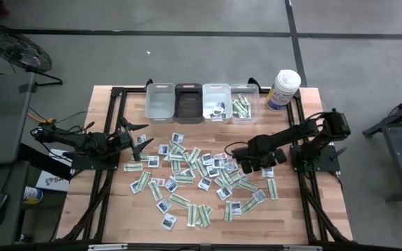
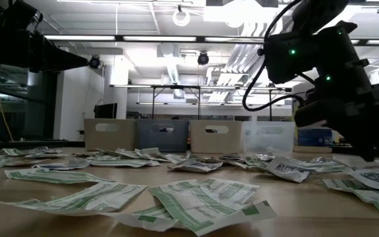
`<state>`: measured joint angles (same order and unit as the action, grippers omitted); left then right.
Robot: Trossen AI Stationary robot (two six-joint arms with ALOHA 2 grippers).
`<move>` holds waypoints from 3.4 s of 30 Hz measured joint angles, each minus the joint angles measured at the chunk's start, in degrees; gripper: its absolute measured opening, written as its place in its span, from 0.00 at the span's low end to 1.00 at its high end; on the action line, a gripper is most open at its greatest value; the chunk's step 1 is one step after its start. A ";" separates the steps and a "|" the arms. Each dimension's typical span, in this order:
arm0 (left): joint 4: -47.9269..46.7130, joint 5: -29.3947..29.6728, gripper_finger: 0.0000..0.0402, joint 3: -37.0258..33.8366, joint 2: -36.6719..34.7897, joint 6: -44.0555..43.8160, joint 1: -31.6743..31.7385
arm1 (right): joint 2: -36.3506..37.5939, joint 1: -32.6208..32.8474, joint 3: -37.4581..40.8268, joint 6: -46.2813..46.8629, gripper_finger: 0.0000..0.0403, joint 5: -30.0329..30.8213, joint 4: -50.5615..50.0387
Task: Pick & Place First Aid Supplies
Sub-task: Put the black towelette pack into the white bin
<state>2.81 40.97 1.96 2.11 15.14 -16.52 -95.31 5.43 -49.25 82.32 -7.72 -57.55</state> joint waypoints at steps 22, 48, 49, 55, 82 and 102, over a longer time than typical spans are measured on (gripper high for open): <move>0.00 -0.01 0.70 0.01 -0.01 0.00 -0.01 | 0.68 0.13 6.13 1.76 0.26 -3.27 10.48; 0.00 0.00 0.70 0.02 -0.02 0.00 0.00 | 1.87 0.37 4.20 -4.60 0.00 0.43 8.55; 0.00 -0.02 0.70 0.00 -0.02 0.00 0.00 | 2.40 0.39 3.99 -4.77 0.00 0.99 8.08; 0.02 -0.01 0.70 0.00 -0.01 0.00 0.00 | 7.50 0.28 3.36 -7.06 0.00 5.40 7.24; 0.00 -0.01 0.70 0.01 -0.01 0.00 0.00 | 19.08 -13.18 -3.60 -43.82 0.00 8.98 10.17; 0.00 -0.01 0.70 0.01 -0.01 0.00 -0.01 | -2.53 -29.00 -31.74 -117.66 0.00 -1.58 9.43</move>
<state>2.81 40.95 1.96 2.09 15.14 -16.53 -97.83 -23.57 -80.98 -35.34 -9.30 -48.11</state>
